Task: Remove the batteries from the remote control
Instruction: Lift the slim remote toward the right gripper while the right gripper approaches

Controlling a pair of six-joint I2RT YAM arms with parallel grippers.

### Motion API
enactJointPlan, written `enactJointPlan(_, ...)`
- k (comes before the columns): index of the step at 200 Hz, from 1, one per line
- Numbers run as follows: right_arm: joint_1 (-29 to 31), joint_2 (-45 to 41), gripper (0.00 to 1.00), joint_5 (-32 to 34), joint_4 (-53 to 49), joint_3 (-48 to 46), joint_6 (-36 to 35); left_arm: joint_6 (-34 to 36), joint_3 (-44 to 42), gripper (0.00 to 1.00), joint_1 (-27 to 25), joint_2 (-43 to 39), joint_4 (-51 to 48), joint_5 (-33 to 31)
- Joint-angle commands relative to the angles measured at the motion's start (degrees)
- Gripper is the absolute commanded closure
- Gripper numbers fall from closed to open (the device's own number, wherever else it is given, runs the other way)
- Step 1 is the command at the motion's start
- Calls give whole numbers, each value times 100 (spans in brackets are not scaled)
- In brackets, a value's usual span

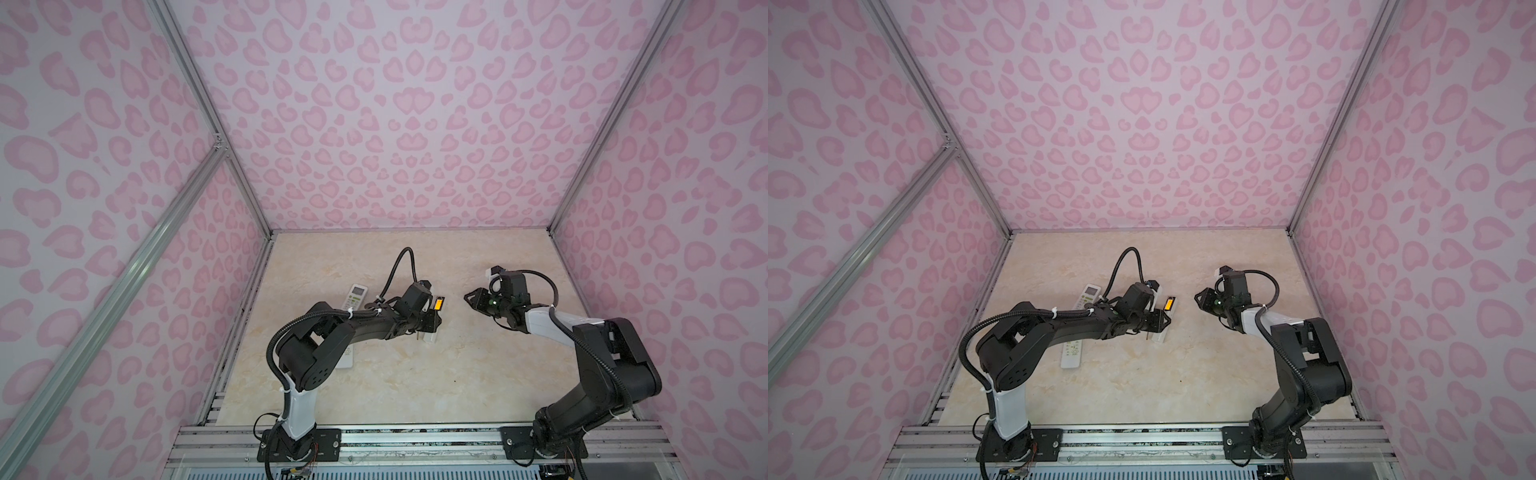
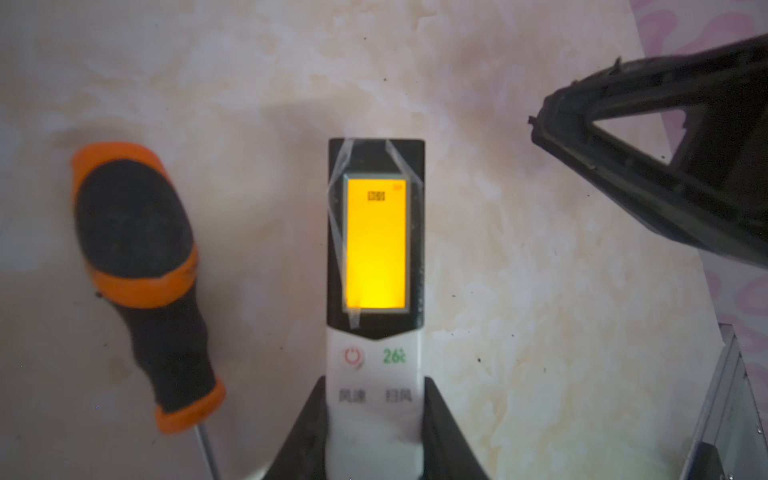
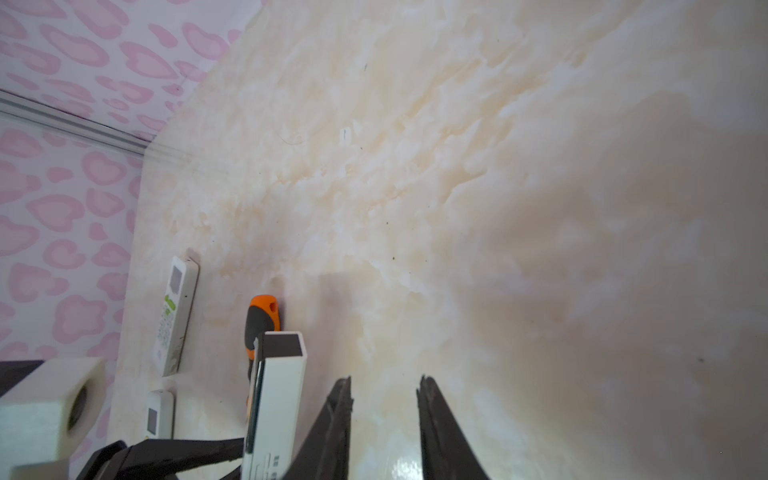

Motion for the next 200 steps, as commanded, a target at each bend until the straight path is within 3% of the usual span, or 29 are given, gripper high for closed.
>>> enactJointPlan(1, -165, -308, 72, -381, 25, 7, -16, 454, -26, 94, -4, -395, 231, 402)
enactJointPlan(41, -305, -462, 79, -791, -254, 520, -15, 618, 40, 96, -9, -612, 440, 903)
enactJointPlan(100, -326, 515, 100, -1268, 455, 916, 701, -113, 289, 97, -56, 98, 1370, 1417)
enactJointPlan(132, -318, 1065, 100, -1738, 1278, 991, 1325, -147, 334, 97, -32, 243, 1584, 1497)
enactJointPlan(200, -269, 1720, 100, -2041, 3147, 729, 2668, -609, 505, 97, 148, 611, 2206, 1867)
